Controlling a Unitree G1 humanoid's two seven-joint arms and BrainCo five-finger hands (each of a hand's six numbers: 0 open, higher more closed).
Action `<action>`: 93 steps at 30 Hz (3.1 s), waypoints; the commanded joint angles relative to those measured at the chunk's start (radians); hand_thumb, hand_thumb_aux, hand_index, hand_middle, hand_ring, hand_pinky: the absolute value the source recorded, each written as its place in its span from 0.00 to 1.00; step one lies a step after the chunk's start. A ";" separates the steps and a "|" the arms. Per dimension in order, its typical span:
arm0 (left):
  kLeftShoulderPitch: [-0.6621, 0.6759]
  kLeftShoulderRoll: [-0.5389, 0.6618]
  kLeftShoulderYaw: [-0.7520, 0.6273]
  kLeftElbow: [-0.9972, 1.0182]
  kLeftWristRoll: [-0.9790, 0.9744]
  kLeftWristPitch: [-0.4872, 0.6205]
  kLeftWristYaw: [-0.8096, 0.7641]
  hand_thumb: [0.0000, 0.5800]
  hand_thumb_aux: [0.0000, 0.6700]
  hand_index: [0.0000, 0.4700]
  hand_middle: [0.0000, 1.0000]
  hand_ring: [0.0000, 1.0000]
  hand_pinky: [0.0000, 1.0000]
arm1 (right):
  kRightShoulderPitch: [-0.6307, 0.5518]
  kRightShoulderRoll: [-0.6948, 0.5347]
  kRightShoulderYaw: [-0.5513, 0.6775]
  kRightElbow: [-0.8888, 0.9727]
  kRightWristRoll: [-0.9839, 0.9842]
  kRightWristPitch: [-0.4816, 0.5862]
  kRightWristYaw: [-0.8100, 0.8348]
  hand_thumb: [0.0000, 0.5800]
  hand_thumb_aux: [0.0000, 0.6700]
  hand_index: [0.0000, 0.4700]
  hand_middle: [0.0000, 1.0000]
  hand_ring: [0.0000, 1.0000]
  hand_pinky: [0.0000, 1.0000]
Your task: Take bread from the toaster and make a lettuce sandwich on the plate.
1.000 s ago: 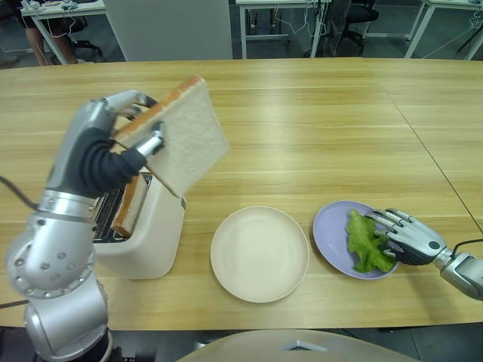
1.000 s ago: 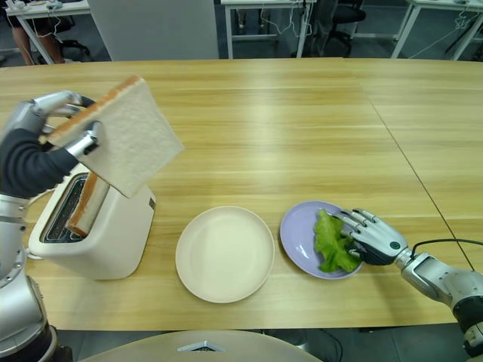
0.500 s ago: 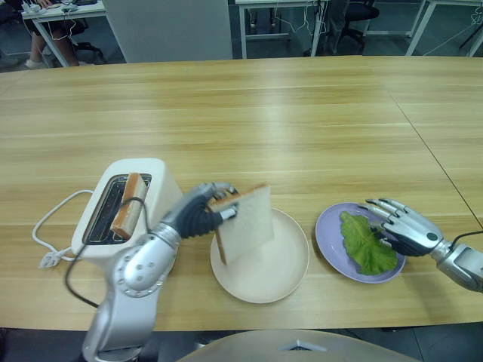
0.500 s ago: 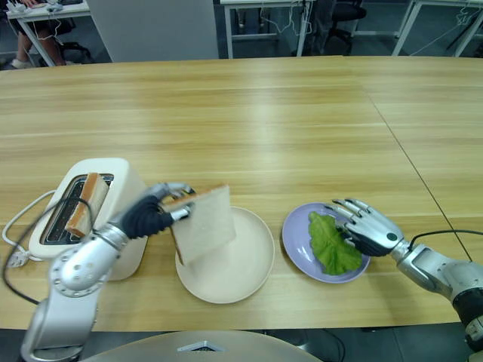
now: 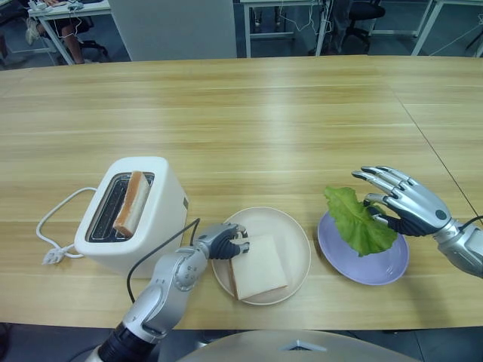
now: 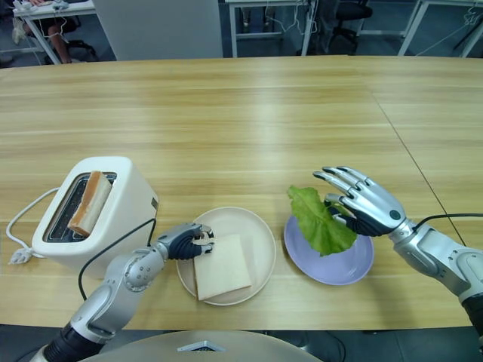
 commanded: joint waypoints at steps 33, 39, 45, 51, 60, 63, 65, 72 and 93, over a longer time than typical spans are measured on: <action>0.320 -0.014 0.820 -0.603 0.262 -0.011 0.009 0.00 0.00 0.00 0.00 0.00 0.00 | -0.184 0.557 0.305 0.035 -0.115 0.091 0.418 1.00 1.00 0.98 0.00 0.00 0.00; 0.357 -0.040 0.844 -0.531 0.359 -0.009 -0.037 0.00 0.00 0.00 0.00 0.00 0.00 | -0.188 0.576 0.318 0.061 -0.120 0.102 0.395 0.94 0.75 0.74 0.00 0.00 0.00; 0.334 -0.066 0.766 -0.405 0.384 -0.019 -0.070 0.00 0.00 0.00 0.00 0.00 0.00 | -0.153 0.590 0.286 -0.064 -0.075 0.137 0.411 0.00 0.00 0.00 0.00 0.00 0.00; 0.298 -0.078 0.740 -0.329 0.378 -0.022 -0.043 1.00 1.00 0.98 0.00 0.00 0.00 | -0.092 0.587 0.242 -0.263 0.007 0.161 0.465 0.00 0.00 0.00 0.00 0.00 0.00; 0.263 -0.093 0.774 -0.372 0.272 -0.054 0.033 1.00 1.00 0.98 1.00 1.00 1.00 | -0.021 0.575 0.179 -0.386 0.063 0.183 0.511 0.00 0.00 0.00 0.00 0.00 0.00; 0.243 -0.095 0.793 -0.402 0.225 -0.070 0.059 1.00 1.00 0.98 1.00 1.00 1.00 | -0.001 0.571 0.162 -0.406 0.066 0.181 0.512 0.00 0.00 0.00 0.00 0.00 0.00; 0.222 -0.097 0.819 -0.436 0.188 -0.081 0.082 1.00 1.00 0.98 1.00 1.00 1.00 | 0.014 0.569 0.151 -0.417 0.067 0.178 0.512 0.00 0.00 0.00 0.00 0.00 0.00; 0.124 -0.082 0.919 -0.552 0.061 -0.094 0.098 1.00 1.00 0.98 1.00 1.00 1.00 | 0.071 0.569 0.134 -0.461 0.080 0.155 0.510 0.00 0.00 0.00 0.00 0.00 0.00; -0.101 0.028 0.335 -0.246 -0.527 -0.055 -0.364 1.00 1.00 0.98 1.00 1.00 1.00 | 0.268 0.420 0.026 -0.626 -0.222 -0.161 0.372 0.00 0.00 0.00 0.00 0.00 0.00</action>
